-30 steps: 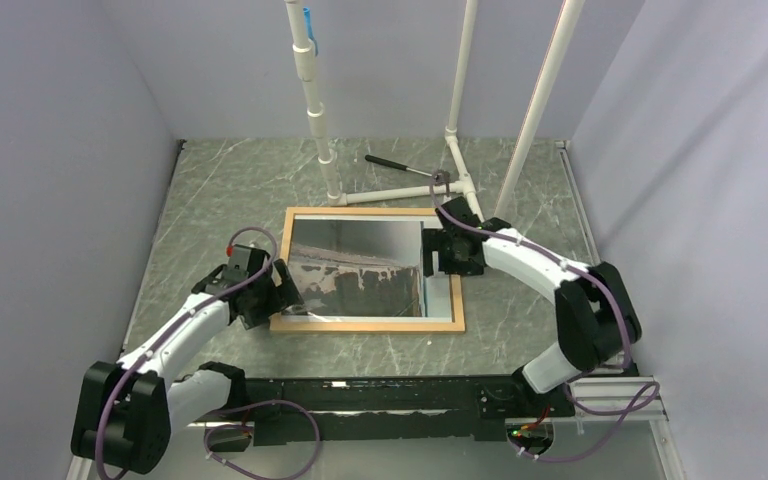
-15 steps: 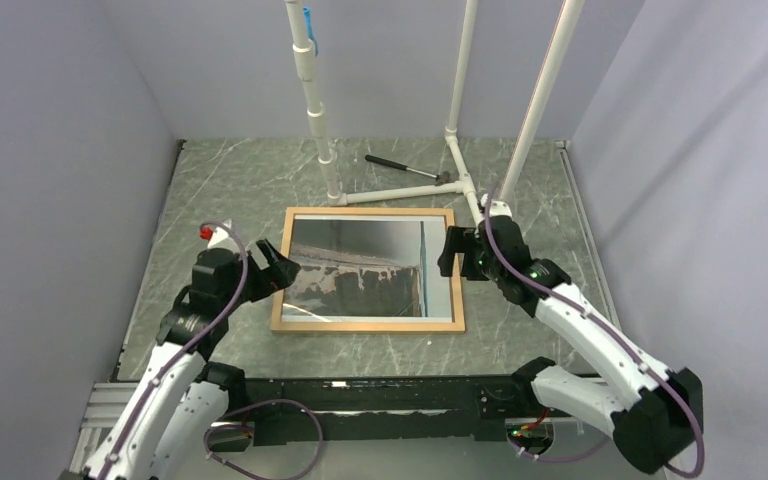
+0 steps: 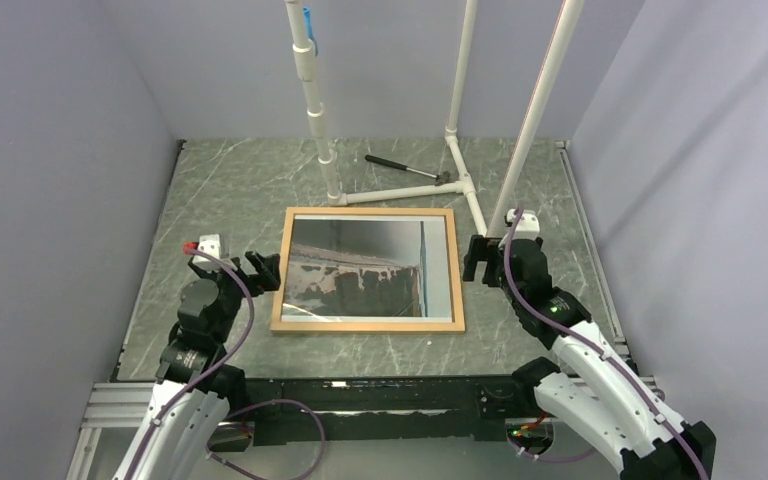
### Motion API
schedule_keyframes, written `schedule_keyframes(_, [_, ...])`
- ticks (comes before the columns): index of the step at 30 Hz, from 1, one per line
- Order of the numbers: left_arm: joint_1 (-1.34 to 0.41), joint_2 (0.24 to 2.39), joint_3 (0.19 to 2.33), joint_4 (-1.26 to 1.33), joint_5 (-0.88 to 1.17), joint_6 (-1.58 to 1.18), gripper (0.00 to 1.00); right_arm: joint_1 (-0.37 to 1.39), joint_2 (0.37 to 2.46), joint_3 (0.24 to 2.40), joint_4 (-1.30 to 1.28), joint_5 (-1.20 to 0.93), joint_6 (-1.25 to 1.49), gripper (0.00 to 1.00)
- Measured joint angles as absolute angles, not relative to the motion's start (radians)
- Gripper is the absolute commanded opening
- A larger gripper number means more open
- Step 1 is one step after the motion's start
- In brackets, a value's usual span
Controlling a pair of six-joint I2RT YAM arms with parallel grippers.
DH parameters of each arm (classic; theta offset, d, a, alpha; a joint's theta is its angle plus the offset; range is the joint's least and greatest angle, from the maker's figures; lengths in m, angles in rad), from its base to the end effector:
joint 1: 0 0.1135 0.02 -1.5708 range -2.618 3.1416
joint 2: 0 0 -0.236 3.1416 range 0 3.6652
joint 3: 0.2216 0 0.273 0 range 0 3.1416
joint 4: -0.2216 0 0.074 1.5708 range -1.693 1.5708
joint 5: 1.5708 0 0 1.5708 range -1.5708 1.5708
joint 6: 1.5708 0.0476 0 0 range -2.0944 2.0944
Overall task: Put the photo into the frame
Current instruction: Reset both arms
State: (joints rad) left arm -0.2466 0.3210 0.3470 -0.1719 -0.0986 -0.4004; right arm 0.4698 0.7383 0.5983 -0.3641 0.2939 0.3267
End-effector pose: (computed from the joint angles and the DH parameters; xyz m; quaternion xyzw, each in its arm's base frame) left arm 0.1765 -0.0396 0.2372 -0.0902 0.7511 -0.1722 0.6309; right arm 0.2044 0.0883 0.2368 0.0134 0.8550 0.0788 0.5125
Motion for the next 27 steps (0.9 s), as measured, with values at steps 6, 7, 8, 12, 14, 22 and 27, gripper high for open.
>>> schedule_keyframes(6, [-0.247,0.356,0.329,-0.134,-0.252,-0.249,0.99,0.348,0.677,0.527,-0.363,0.336,0.311,0.99])
schedule_keyframes(7, [-0.247,0.373,0.329,-0.126,-0.279,-0.225,0.99,0.327,0.663,0.517,-0.361,0.339,0.308,0.99])
schedule_keyframes(8, [-0.247,0.385,0.327,-0.116,-0.298,-0.214,0.99,0.305,0.646,0.507,-0.356,0.345,0.305,0.99])
schedule_keyframes(12, [-0.247,0.446,0.295,-0.065,-0.383,-0.146,0.99,0.228,0.609,0.463,-0.306,0.371,0.296,0.99])
schedule_keyframes(14, [-0.247,0.472,0.274,-0.035,-0.412,-0.120,0.99,0.175,0.606,0.430,-0.263,0.377,0.299,0.99])
schedule_keyframes(22, [-0.231,0.678,0.157,0.252,-0.442,-0.032,1.00,0.015,0.657,0.213,0.063,0.429,0.346,0.98])
schedule_keyframes(27, [-0.159,0.900,0.103,0.509,-0.403,0.020,1.00,-0.051,0.829,0.101,0.371,0.440,0.339,0.98])
